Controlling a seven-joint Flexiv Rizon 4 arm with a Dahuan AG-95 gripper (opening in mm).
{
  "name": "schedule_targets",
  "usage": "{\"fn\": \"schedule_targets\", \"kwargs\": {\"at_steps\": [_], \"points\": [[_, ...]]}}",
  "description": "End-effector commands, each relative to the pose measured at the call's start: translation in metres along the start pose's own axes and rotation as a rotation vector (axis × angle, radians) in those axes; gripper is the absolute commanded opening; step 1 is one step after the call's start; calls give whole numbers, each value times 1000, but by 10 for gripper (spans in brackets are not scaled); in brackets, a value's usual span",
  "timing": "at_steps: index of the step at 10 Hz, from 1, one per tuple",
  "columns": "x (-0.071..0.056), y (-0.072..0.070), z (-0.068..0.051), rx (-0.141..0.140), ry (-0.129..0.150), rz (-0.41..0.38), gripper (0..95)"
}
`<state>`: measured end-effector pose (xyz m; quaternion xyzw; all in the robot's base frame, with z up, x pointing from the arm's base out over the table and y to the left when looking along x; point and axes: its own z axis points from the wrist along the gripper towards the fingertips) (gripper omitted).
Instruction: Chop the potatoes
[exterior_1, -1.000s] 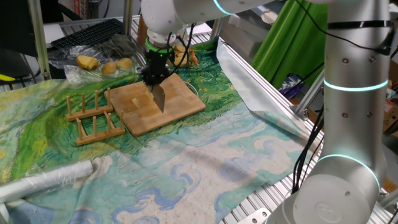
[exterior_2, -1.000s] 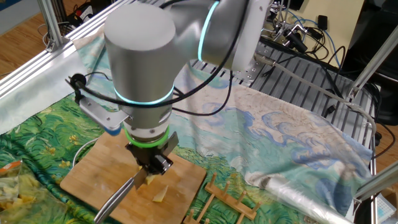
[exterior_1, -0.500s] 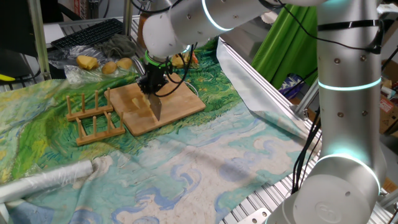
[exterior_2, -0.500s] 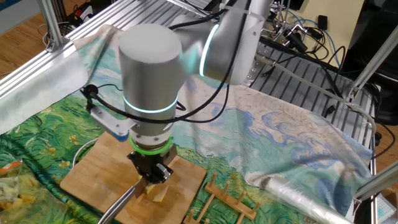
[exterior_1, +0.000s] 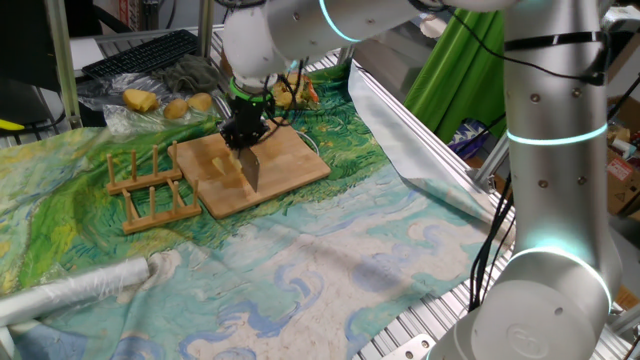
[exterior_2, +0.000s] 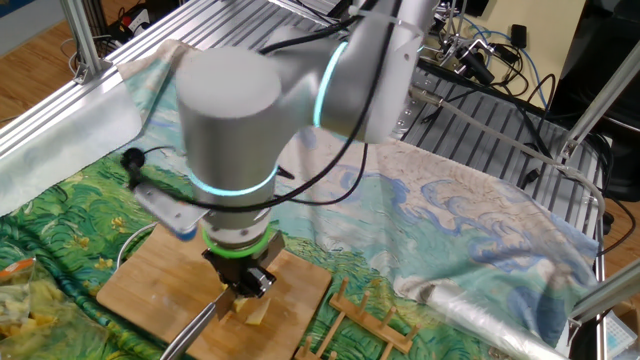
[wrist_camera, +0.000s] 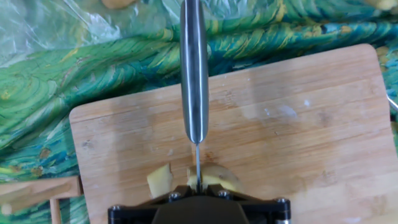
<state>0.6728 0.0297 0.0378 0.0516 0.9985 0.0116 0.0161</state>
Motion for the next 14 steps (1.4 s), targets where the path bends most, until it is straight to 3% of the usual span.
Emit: {"fn": "schedule_targets", "kwargs": {"at_steps": [1,4,7,12,14], "points": [[4,-4,-14,4,20,2,0],[5,-5,-17,6,8,7,0],[6,-8,-31,3,9,19,0],[8,-10,-37,-3,-14,21,0],[9,-13,-46,-5,-10,25,0]]}}
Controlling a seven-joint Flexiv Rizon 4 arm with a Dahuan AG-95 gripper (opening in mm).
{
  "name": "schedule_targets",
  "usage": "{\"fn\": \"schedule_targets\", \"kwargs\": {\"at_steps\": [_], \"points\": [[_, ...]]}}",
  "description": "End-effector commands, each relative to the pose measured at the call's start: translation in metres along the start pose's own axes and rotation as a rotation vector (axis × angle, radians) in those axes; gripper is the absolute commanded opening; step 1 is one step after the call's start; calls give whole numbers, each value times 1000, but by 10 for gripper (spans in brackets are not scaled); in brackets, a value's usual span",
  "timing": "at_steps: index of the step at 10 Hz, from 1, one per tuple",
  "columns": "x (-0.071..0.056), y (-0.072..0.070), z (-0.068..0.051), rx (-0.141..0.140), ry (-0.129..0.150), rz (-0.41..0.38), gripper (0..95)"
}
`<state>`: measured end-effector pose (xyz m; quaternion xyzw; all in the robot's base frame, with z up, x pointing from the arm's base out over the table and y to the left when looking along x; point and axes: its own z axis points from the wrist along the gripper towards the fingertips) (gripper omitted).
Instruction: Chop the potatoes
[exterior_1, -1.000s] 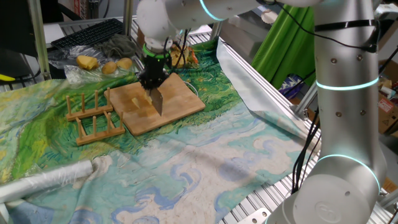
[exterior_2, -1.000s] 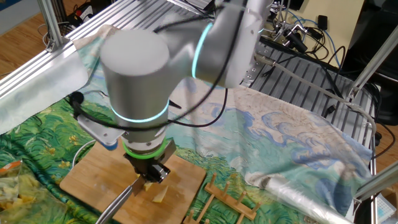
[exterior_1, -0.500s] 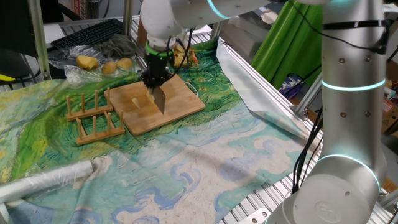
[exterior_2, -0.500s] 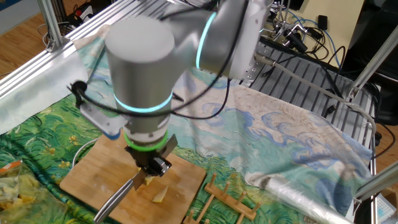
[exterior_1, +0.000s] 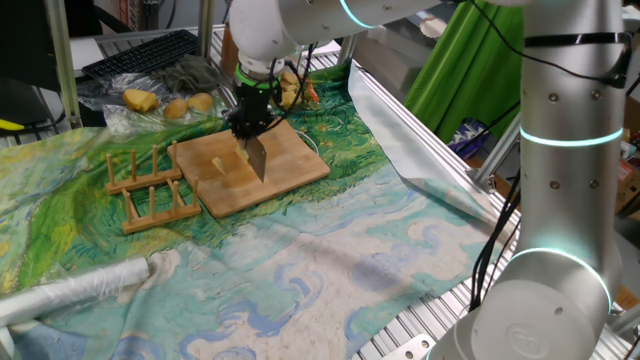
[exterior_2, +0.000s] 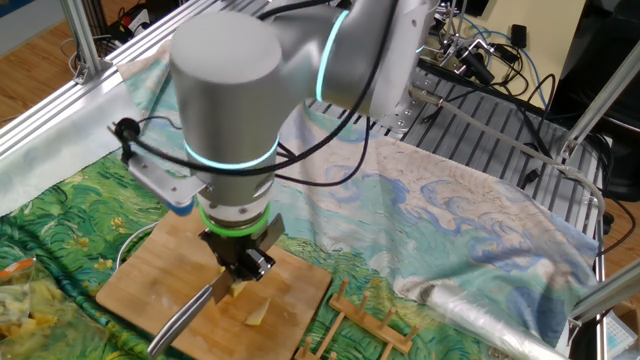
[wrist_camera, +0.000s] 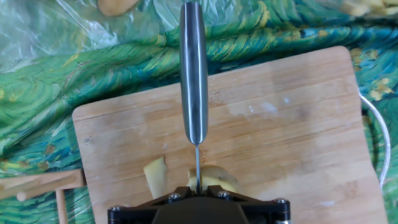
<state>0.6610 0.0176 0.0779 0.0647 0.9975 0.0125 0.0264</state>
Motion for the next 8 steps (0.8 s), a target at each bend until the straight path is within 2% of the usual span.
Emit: {"fn": "schedule_targets", "kwargs": {"at_steps": [1,2,3,4,5,6,8], "points": [[-1,-2,-8,-2,14,-1,0],[-1,-1,-4,-10,16,2,0],[-2,2,8,-24,13,8,0],[-5,8,34,-27,-6,0,0],[-8,13,77,-42,-74,-3,0],[-8,13,87,-37,-66,-6,0],[-8,13,81,-38,-56,-1,0]]}}
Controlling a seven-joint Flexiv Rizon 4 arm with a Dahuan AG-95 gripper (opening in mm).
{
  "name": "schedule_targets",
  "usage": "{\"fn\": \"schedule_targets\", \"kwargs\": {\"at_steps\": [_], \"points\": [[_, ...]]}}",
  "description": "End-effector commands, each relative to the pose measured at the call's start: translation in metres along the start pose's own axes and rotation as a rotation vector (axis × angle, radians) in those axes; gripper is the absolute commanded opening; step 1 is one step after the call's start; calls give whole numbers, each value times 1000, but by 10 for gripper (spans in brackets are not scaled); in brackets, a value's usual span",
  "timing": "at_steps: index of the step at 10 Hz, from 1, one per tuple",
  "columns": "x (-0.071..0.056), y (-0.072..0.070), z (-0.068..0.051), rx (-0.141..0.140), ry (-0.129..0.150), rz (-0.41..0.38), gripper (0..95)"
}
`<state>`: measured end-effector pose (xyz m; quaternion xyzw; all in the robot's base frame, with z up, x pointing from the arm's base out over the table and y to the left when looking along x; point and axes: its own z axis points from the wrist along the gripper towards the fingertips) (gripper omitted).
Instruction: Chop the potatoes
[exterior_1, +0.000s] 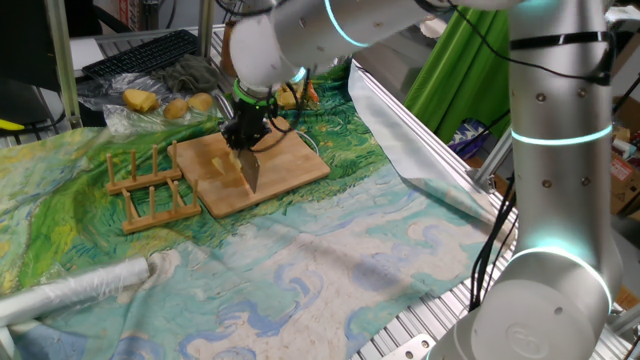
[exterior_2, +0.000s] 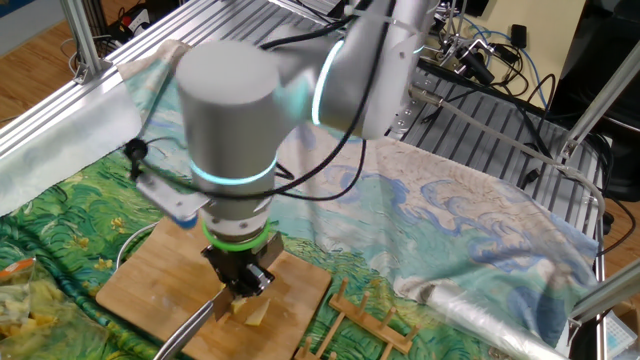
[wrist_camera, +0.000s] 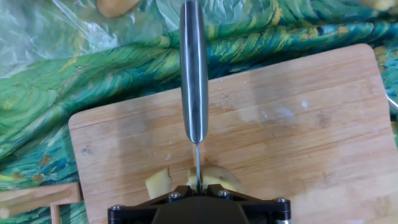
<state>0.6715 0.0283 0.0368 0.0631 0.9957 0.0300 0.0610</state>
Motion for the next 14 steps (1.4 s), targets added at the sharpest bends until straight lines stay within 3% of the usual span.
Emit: {"fn": "schedule_targets", "kwargs": {"at_steps": [1,4,5,8,14], "points": [[1,1,39,0,11,3,0],[-3,1,38,5,25,5,0],[-2,1,34,12,49,8,0],[-3,1,19,24,65,3,0],[-3,1,19,53,113,24,0]]}}
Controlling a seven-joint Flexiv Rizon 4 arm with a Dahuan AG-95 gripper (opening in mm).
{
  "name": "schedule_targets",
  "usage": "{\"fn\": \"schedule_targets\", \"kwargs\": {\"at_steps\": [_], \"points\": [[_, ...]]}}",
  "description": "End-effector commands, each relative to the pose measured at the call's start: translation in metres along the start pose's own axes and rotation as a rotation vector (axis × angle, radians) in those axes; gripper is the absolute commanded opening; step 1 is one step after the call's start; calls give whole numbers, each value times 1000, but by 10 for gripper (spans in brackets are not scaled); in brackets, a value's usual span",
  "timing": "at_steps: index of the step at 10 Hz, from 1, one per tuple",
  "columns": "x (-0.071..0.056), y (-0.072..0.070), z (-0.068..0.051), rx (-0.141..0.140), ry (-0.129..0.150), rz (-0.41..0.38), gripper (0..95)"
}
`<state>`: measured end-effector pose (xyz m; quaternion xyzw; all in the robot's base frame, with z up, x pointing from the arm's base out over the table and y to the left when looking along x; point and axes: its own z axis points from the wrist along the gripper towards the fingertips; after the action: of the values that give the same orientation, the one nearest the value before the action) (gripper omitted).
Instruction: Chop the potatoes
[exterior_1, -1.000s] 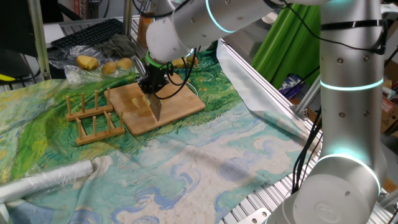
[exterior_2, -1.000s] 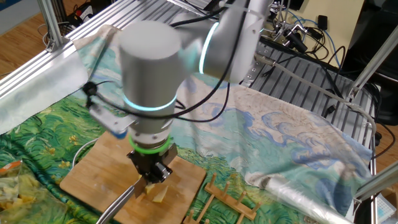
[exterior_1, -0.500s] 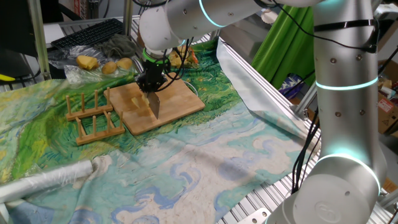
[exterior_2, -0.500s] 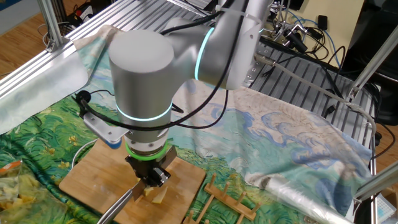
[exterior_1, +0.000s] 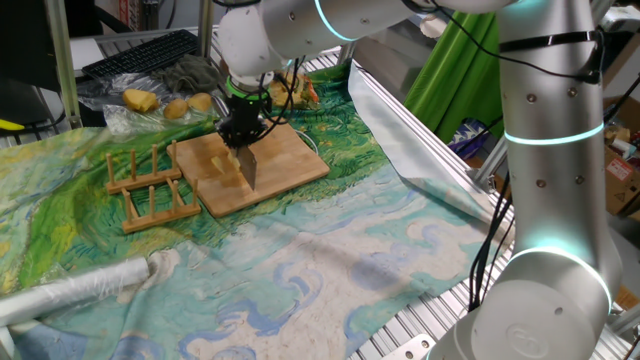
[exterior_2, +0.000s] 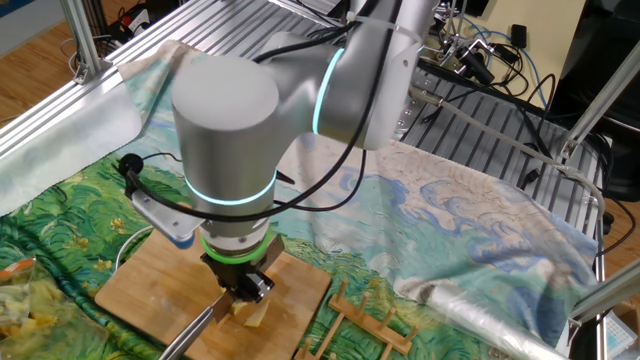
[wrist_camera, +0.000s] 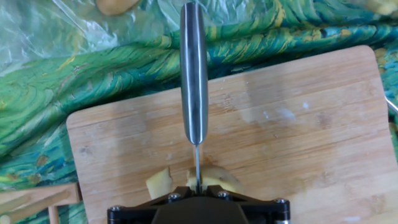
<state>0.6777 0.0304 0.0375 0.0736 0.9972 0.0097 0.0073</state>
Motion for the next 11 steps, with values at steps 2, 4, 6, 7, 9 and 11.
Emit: {"fn": "schedule_targets", "kwargs": {"at_steps": [2,4,6,7,9,11], "points": [[1,-1,19,7,16,9,0],[1,-1,14,13,14,8,0],[4,-2,-5,4,21,15,0],[4,-2,-11,3,20,18,0],[5,-1,-13,0,13,30,0],[6,-3,-16,5,11,34,0]]}}
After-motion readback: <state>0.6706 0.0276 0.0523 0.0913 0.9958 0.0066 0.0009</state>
